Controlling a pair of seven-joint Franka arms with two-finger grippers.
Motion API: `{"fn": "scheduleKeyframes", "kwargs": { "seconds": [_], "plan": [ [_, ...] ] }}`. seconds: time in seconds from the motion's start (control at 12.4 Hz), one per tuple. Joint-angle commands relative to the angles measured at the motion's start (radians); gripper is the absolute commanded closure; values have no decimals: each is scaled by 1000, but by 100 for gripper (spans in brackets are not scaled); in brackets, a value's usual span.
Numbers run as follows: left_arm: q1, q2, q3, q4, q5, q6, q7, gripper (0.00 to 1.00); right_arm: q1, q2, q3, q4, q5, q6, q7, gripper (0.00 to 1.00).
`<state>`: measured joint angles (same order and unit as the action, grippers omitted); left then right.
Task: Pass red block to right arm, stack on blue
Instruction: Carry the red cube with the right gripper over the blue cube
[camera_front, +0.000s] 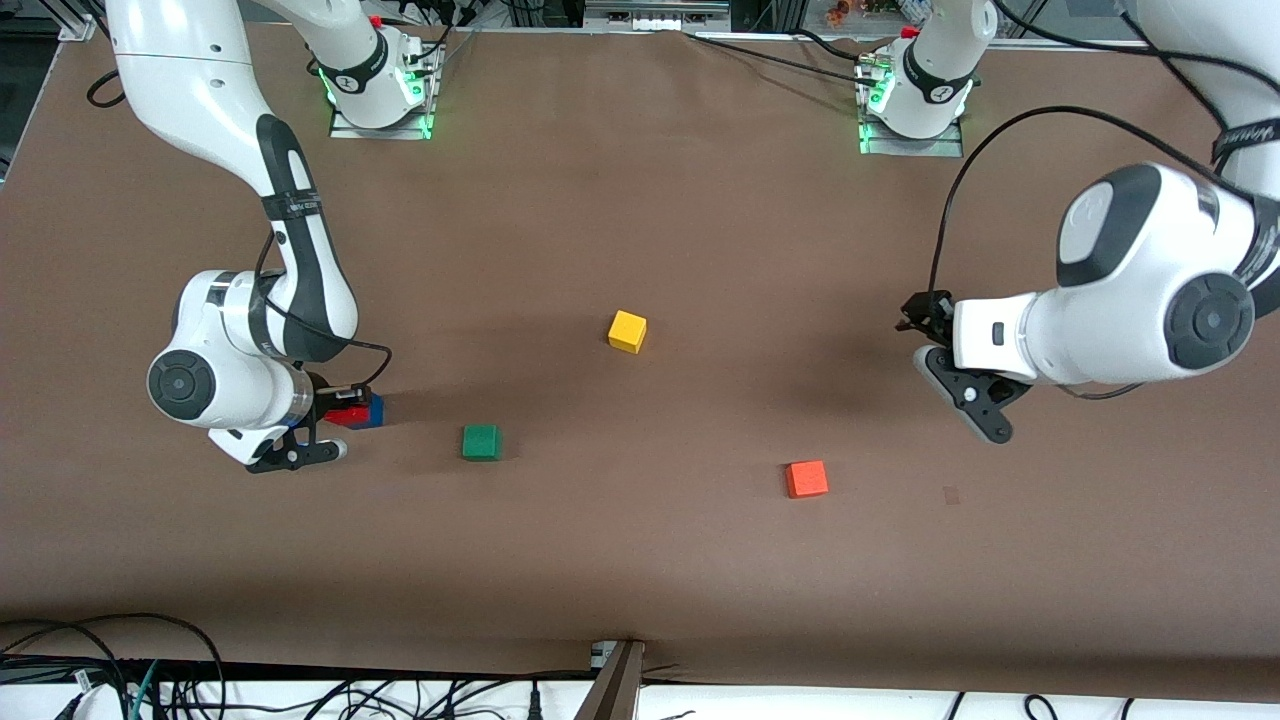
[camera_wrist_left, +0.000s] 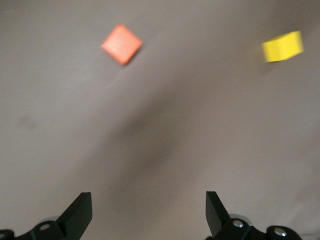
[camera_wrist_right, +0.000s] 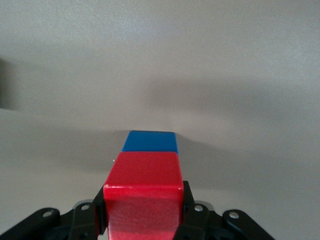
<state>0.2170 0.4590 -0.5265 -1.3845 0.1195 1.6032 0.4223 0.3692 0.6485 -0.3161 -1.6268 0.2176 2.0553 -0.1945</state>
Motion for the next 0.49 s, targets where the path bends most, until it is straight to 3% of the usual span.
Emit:
{"fn": "scheduleKeyframes", "kwargs": {
  "seconds": [0.0,0.08,0.4],
  "plan": [
    [-16,-46,6,34,161,-26,-69,0,14,-27,-15,-27,-20,-4,20,100],
    [-12,-68,14,73,219,-42,-68,0,14,-27,-17,-28,-20,-4,21,100],
    [2,-71,25,271,221,-164,-77,0,20,-29,-15,-36,-20,-4,24,100]
  ]
}}
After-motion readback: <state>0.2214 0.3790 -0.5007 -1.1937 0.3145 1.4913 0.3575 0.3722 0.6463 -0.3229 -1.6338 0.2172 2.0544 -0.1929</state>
